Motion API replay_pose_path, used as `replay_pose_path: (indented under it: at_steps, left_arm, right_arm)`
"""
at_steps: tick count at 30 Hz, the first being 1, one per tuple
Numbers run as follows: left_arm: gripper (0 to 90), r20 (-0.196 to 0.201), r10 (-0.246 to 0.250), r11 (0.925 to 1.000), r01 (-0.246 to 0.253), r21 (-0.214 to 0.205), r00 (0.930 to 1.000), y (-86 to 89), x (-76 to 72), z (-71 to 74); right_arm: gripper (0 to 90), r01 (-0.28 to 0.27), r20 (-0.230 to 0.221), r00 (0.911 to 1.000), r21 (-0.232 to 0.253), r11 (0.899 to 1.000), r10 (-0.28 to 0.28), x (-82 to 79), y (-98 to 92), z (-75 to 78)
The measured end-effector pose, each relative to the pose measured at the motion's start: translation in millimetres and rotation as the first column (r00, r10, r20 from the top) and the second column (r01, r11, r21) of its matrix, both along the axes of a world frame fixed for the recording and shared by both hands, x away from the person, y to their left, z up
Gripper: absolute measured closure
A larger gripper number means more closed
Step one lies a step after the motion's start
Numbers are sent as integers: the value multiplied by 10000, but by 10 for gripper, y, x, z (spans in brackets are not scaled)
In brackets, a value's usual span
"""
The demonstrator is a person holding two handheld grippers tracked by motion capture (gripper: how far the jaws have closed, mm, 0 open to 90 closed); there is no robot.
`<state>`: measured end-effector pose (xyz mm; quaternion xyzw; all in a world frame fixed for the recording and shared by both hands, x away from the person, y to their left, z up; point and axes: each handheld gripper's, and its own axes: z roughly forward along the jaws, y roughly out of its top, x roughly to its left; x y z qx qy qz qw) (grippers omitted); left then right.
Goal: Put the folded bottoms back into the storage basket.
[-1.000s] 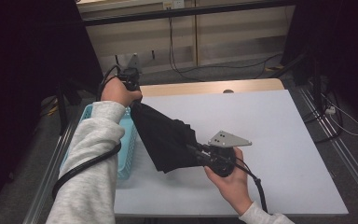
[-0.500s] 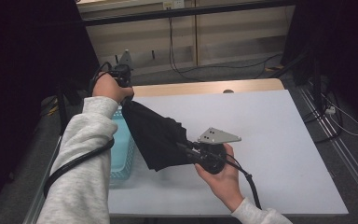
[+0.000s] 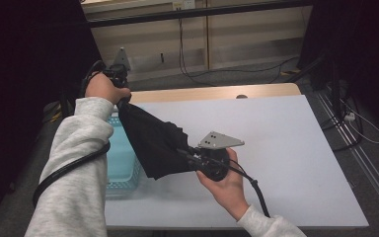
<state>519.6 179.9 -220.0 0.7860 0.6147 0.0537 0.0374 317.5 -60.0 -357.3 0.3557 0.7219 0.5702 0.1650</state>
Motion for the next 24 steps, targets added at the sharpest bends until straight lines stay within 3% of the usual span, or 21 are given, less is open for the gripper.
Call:
replay_pose_path:
  at_steps: [16,24]
  left_arm:
    - [812,347,308,9995,-311,79,9989,201,-84,317]
    - [812,390,562,9983,-567,106,9977,339,-78,334]
  right_arm:
    - [795,-396,197,9990,158,9991,393,48,169,146]
    - [796,-554,280,9981,147,9984,550,64,295,158]
